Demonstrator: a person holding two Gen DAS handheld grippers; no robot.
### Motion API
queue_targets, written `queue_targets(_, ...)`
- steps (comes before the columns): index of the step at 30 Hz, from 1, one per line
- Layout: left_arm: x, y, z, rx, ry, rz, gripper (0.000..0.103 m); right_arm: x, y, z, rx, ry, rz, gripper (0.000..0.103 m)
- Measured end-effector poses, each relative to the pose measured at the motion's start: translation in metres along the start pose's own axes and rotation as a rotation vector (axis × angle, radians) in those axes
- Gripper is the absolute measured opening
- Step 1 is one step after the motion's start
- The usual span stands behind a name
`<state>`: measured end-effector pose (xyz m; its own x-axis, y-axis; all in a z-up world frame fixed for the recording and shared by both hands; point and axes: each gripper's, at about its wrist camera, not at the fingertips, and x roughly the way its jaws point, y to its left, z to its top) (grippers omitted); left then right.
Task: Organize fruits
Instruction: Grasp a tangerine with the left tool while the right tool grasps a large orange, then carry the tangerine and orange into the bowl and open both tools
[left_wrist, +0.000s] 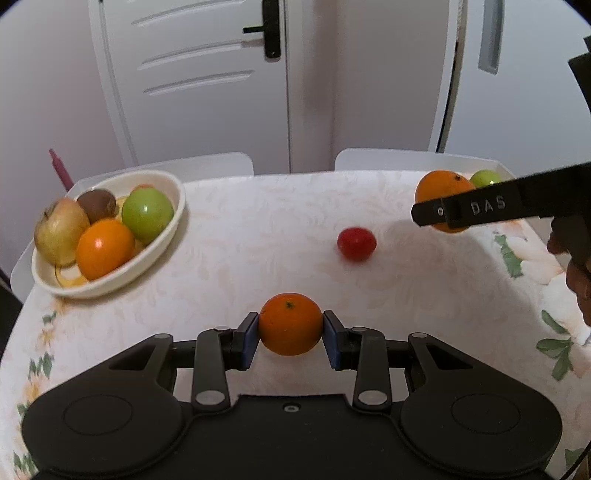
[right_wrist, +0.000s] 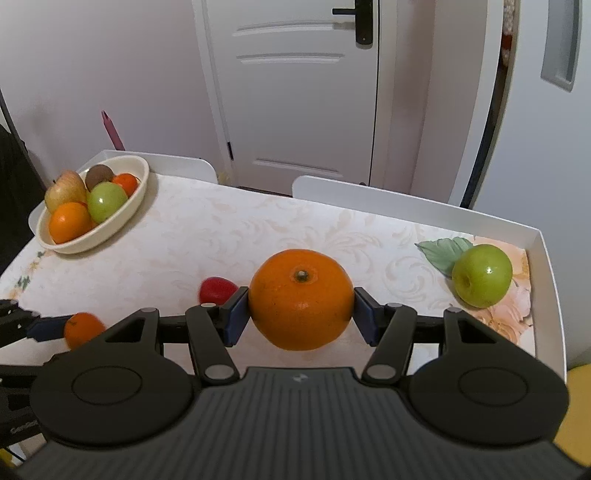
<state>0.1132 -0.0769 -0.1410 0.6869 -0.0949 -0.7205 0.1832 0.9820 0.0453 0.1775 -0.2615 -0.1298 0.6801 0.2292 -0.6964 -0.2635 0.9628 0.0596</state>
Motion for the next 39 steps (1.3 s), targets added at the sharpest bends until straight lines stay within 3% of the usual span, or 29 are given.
queue_targets(9, -0.008, 0.024, 0.026, 0.055, -0.021, -0.064, 0.040, -0.023, 0.028, 0.015, 0.070, -0.022, -0.034, 0.074)
queue_targets(19, -0.015, 0.073, 0.057, 0.096, -0.061, -0.102, 0.040, -0.025, 0.076, 0.045, 0.066, -0.042, -0.026, 0.074)
queue_targets(32, 0.012, 0.164, 0.083, 0.091, -0.070, -0.042, 0.040, 0.028, 0.153, 0.081, 0.007, -0.026, 0.051, 0.074)
queue_targets(39, 0.038, 0.191, 0.095, 0.131, -0.063, -0.031, 0.040, 0.057, 0.181, 0.099, 0.007, -0.024, 0.087, 0.074)
